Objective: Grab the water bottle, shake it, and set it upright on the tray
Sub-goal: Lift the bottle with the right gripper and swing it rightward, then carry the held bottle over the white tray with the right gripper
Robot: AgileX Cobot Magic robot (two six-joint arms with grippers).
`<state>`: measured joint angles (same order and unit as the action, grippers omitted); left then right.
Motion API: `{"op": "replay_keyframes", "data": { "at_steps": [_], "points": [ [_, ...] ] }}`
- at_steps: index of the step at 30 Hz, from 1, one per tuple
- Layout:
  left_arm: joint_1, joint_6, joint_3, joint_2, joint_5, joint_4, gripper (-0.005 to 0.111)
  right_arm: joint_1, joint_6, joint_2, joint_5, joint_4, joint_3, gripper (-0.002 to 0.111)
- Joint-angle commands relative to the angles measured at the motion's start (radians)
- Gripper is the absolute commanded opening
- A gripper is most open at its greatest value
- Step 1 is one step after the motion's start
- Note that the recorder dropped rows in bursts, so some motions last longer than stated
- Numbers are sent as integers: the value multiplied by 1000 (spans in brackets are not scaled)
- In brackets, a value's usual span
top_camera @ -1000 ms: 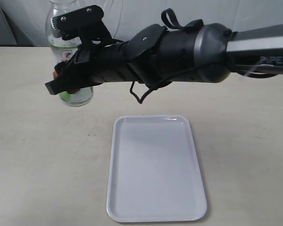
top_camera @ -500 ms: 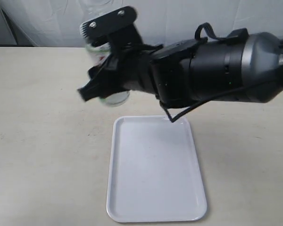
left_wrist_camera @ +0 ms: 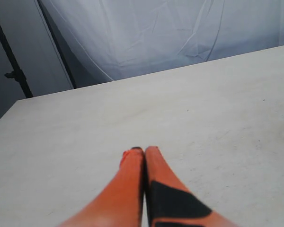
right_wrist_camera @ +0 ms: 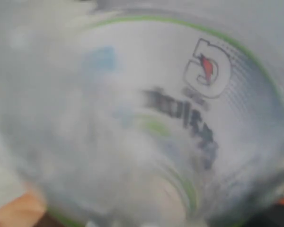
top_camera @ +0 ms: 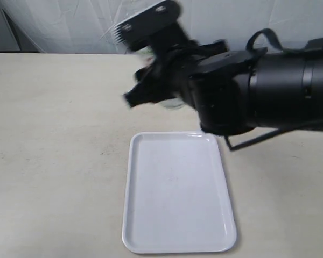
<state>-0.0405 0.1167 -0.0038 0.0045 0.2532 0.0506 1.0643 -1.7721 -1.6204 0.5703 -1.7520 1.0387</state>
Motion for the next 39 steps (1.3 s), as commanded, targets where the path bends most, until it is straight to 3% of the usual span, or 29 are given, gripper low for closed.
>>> {"op": "replay_keyframes", "data": {
  "at_steps": [1, 2, 3, 4, 5, 6, 8, 9, 13, 19, 25, 28, 32, 35, 39],
  "points": [
    [-2, -3, 4, -5, -13, -4, 0, -47, -61, 77, -381, 8, -73, -1],
    [-2, -3, 4, -5, -13, -4, 0, -47, -106, 94, -452, 8, -85, -1],
    [-2, -3, 4, -5, -13, -4, 0, -47, -61, 94, -362, 8, -83, -1],
    [-2, -3, 4, -5, -13, -4, 0, -72, 78, 77, -22, 8, -76, -1],
    [-2, -3, 4, -5, -13, -4, 0, -91, 204, 70, 119, 8, -80, -1],
    [-2, -3, 4, -5, -13, -4, 0, -97, 192, 77, 67, 8, -97, -1],
    [-2, -3, 4, -5, -13, -4, 0, -97, 9, 124, -385, 8, -132, -1],
    [-2, -3, 4, -5, -13, -4, 0, -97, -32, 150, -451, 8, -133, -1],
    [-2, -3, 4, -5, -13, -4, 0, -97, 125, 220, -282, 8, -116, -1],
    [-2, -3, 4, -5, -13, -4, 0, -97, 157, 178, -441, 8, -247, -1],
    [-2, -3, 4, -5, -13, -4, 0, -97, 157, 303, -230, 8, -218, -1],
    [-2, -3, 4, -5, -13, -4, 0, -97, 165, 353, -219, 8, -238, -1],
    [-2, -3, 4, -5, -13, -4, 0, -97, 301, 306, -372, 8, -388, -1],
    [-2, -3, 4, -5, -13, -4, 0, -97, 326, 329, -452, 12, -410, -1],
    [-2, -3, 4, -5, -13, -4, 0, -99, 300, 362, -778, 74, -405, -1]
  ]
}}
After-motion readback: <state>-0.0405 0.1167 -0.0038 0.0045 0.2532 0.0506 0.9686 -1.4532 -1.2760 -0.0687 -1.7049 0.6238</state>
